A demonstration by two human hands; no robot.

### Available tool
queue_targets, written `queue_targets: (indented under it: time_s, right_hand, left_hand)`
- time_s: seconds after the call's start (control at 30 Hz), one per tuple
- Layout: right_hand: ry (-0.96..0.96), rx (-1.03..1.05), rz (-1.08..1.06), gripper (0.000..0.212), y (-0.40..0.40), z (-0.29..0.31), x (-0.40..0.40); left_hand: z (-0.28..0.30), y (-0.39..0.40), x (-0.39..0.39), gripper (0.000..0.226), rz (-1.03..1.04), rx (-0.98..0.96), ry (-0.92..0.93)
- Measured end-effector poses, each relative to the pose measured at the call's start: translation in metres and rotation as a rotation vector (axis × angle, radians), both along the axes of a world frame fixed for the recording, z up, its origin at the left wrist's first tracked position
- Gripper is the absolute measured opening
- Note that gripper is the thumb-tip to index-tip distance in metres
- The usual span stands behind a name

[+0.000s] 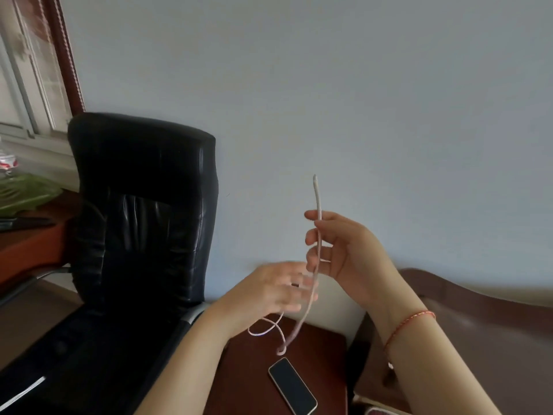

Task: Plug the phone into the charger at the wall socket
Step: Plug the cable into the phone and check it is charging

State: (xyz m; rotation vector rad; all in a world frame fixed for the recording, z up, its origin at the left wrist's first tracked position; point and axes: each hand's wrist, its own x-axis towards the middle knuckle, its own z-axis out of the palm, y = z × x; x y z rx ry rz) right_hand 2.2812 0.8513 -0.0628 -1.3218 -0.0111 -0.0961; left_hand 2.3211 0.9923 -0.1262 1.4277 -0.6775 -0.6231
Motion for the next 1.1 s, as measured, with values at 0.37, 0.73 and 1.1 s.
queue_targets:
  time_s: [0.37,0.73,1.1]
  right_hand:
    - [0.027,-0.578,-0.154,0.022,-0.039,0.017,-0.059]
    - [-0.346,-0.817,-0.892,0.019,-0.139,0.061,-0.099]
    - [-0.019,-0.905,-0.59,0.018,-0.117,-0.075,0.016]
  left_hand:
    - [0.088,-0.057,-0.001,0.028,0.046,-0.535,0.242]
    - [0.006,-0.069,0.038,0.018,0.156,-0.251,0.479]
    - [-0.079,-0.083,0.084,0.017,0.225,-0.171,0.46]
